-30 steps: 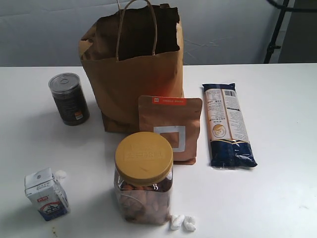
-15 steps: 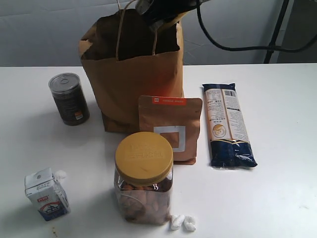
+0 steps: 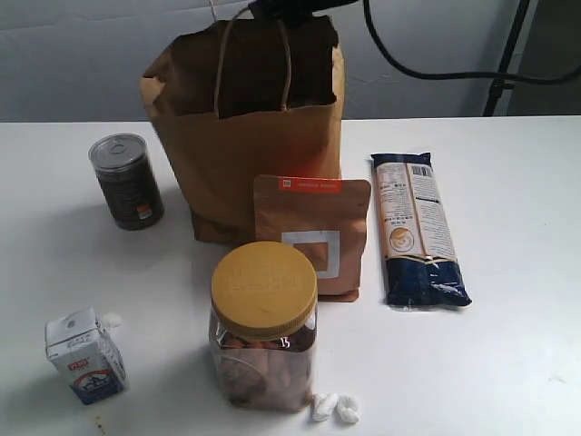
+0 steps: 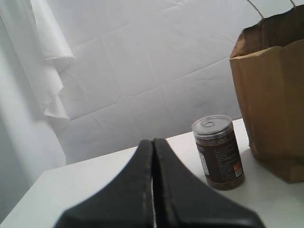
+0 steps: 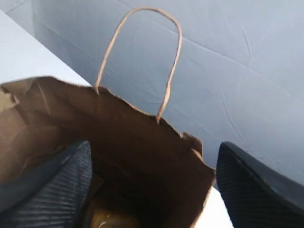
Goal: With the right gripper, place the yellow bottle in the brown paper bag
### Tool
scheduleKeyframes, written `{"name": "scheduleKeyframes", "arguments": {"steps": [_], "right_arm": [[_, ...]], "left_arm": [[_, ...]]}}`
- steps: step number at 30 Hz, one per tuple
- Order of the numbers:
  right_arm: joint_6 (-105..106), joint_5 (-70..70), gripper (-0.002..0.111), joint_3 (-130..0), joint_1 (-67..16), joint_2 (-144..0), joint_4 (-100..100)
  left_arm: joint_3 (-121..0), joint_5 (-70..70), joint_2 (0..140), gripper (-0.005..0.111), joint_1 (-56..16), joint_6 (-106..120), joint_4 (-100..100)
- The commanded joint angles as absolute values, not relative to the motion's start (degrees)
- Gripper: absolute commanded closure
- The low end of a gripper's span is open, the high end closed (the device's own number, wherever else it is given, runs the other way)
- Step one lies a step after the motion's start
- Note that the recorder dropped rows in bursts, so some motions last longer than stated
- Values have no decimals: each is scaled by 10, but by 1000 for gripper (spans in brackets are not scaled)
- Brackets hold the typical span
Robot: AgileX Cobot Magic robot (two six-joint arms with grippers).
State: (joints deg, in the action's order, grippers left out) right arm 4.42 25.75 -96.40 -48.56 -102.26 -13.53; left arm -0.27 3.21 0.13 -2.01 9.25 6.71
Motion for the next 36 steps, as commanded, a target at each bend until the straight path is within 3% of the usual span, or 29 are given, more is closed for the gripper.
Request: {"name": "scheduleKeyframes", "arguments": {"steps": [1, 3, 5, 6, 7, 26, 36], "right_arm": [[46, 251, 43, -968, -486, -990, -133], [45, 257, 60, -968, -486, -968, -133], [37, 289, 94, -968, -486, -931, -133], [26, 306, 106, -968, -486, -917, -141], [0, 317, 108, -961, -486, -897, -165], [-60, -66, 108, -315, -219, -494, -75], [-23, -79, 108, -109, -151, -270, -7]], "left_arm": [[0, 29, 0, 107, -22, 90, 65], [0, 29, 0, 107, -22, 90, 65], [0, 29, 0, 107, -22, 90, 65], [0, 29, 0, 107, -22, 90, 65], [0, 29, 0, 107, -22, 90, 65], [0, 29, 0, 107, -22, 90, 65], [0, 29, 0, 107, -22, 90, 65]]}}
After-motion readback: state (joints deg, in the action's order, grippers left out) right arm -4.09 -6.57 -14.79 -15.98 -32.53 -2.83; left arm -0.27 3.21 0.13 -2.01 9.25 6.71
